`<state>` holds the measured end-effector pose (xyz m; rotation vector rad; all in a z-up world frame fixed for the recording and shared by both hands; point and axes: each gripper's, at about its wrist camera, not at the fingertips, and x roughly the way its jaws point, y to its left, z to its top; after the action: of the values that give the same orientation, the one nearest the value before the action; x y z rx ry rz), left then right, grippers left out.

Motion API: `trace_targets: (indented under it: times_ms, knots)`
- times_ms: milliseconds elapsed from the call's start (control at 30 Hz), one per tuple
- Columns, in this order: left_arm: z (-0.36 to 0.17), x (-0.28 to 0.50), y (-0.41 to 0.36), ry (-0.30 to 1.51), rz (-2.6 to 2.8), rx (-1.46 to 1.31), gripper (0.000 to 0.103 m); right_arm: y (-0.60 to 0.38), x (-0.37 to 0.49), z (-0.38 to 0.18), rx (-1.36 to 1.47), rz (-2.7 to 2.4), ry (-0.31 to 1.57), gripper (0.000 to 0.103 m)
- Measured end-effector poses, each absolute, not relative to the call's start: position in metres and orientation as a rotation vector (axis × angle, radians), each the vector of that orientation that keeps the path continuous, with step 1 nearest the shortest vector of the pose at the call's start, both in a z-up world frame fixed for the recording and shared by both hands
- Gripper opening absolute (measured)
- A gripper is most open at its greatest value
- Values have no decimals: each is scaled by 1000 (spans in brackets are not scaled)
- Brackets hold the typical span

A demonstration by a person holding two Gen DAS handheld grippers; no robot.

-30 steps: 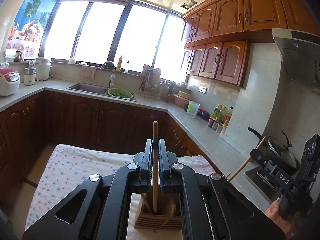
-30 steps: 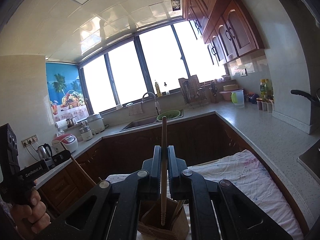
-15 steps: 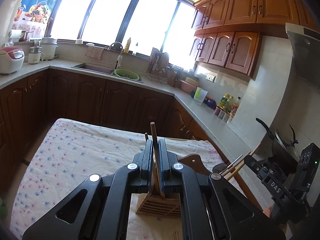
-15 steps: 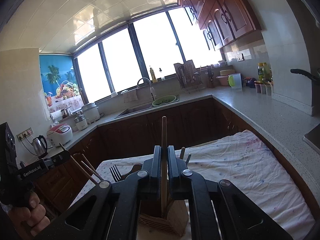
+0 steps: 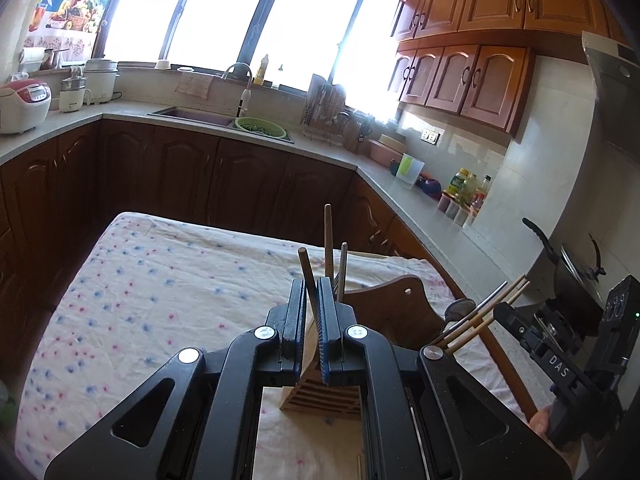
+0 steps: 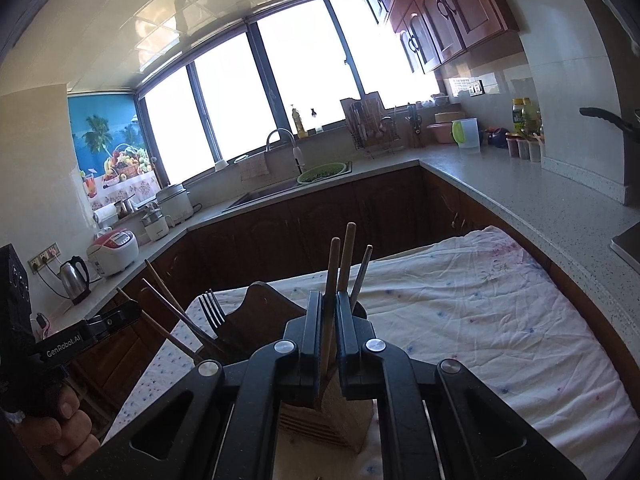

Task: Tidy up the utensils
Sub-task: 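Drop the chopstick into the holder with the left gripper while the right releases its chopstick, then move both open grippers back over the remaining chopsticks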

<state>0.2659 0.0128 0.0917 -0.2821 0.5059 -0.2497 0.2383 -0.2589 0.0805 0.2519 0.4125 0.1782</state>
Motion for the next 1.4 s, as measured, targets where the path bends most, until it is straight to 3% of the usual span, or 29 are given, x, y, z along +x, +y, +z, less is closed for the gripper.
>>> trace_targets:
  times_ms: [233,300,333,367,433,500,567,633,733,1400]
  knots:
    - [93,267,16,532,-254,-300,8,-260,240,80,270,186,425,11]
    - [93,265,19,539,-246,-306,18,-260,238,80,274,189,422,15]
    - [93,263,21,543,-239,-311,32,-260,236,81,275,191,422,17]
    - [94,260,23,539,-234,-321,44,-260,235,83,276,195,419,24]
    - [96,251,28,524,-226,-332,49,-262,230,87,283,203,405,46]
    - [98,243,32,518,-221,-335,56,-264,222,92,292,206,378,85]
    - [98,235,37,514,-210,-331,67,-266,213,98,293,202,348,93]
    - [98,226,41,507,-192,-329,75,-268,206,102,293,196,334,94]
    - [95,212,48,511,-178,-321,78,-271,195,103,304,191,325,96]
    - [27,151,54,696,-154,-325,79,-285,121,50,330,171,448,97]
